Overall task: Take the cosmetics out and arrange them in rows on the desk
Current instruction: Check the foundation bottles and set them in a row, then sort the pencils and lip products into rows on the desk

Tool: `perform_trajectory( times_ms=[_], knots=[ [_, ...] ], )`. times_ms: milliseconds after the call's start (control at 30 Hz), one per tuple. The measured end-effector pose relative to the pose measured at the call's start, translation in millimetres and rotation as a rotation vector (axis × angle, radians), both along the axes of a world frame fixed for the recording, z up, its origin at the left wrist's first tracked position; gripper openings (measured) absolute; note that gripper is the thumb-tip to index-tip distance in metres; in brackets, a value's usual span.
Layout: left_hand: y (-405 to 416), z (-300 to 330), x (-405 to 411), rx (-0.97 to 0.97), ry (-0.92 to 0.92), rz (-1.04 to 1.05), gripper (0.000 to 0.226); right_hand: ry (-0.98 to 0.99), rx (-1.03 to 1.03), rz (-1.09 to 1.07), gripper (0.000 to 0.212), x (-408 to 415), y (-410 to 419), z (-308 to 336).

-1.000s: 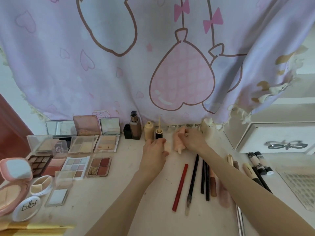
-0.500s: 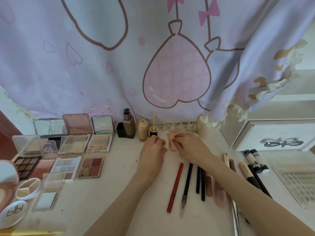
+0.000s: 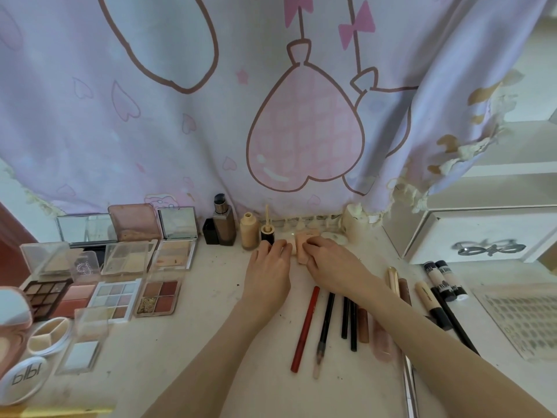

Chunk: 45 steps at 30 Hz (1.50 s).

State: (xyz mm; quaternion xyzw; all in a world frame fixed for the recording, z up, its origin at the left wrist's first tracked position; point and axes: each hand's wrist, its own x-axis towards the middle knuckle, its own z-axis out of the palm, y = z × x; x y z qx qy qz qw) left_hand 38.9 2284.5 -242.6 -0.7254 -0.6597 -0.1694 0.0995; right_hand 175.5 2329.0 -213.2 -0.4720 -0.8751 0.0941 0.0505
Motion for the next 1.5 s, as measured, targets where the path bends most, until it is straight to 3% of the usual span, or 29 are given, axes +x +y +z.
perform_trajectory(
  times_ms=[333,533,767,967,1267,1367,1500],
  knots=[
    [3,4,-1,-0.143,0.021,0.003,0.053,0.033,-0.039,-0.008,0.039,1,-9,4],
    [-3,12,-4,-0.129,-0.015,0.009,0.049,0.071,-0.013,0.002,0.04,5,-15,7],
    [-49,17,1,-0.168,-0.281,-0.094,0.036,0.155,0.053,-0.022,0.038,21,-47,8],
    [-104,3,12,-0.22,-0.478,-0.026,0.027,0.173,0.101,-0.018,0.032,32,-106,0],
    [-144,-20,14,-0.064,-0.42,-0.07,0.032,0.308,0.176,-0.13,0.03,24,-149,-35],
    [-143,-22,14,-0.022,-0.423,-0.057,0.03,0.396,0.231,-0.162,0.021,20,-154,-45],
    [-142,-20,16,-0.027,-0.403,-0.018,0.022,0.418,0.234,-0.178,0.023,20,-154,-43]
  ],
)
